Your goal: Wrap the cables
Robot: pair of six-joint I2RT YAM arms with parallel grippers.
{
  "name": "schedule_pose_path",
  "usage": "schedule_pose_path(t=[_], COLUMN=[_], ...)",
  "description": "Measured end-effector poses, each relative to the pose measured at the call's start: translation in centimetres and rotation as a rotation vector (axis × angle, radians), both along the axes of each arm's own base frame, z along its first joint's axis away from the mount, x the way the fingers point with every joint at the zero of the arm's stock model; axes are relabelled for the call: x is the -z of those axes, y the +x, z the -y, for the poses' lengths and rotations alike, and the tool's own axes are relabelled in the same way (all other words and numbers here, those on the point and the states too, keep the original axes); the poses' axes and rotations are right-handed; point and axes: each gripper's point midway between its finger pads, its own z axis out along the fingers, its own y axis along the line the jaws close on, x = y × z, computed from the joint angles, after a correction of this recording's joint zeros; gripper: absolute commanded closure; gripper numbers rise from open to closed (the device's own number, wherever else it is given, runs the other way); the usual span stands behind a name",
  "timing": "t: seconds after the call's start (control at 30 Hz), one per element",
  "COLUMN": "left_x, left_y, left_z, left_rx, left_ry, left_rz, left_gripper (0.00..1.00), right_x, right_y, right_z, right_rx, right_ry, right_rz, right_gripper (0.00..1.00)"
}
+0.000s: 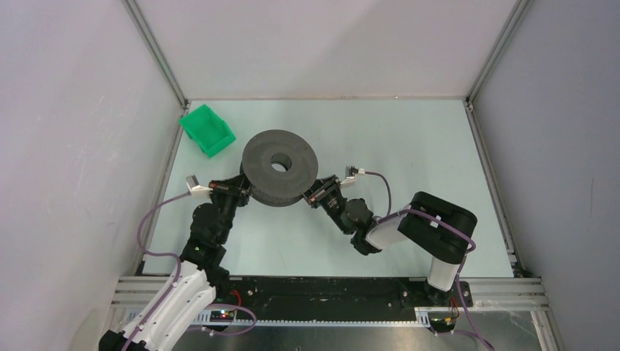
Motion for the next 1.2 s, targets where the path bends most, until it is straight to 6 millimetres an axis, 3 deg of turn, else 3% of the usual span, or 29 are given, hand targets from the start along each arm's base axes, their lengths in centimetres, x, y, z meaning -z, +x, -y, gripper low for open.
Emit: schedule_pose_path(t=[0.23,0.67,1.2], left_x=[-0.1,-0.2,-0.7], left_y=[-0.1,-0.4,-0.4], left_z=[0.0,-0.2,-0.2], left_rx=[0.0,0.0,0.0], left_ry=[-0.002,-0.007,-0.014], left_rz=[0.007,0.019,0.036], left_gripper=[1.0,1.0,1.0], right_x=[0.2,0.3,0.3], right_y=[-0.1,-0.4,-0.8], right_z=[0.2,0.8,2.3], right_rx=[-0.001,-0.001,0.008], right_ry=[-0.003,-0.015,-0.037], right_rz=[-0.01,-0.017,-0.02], right_gripper=[0.84,0.84,0.75])
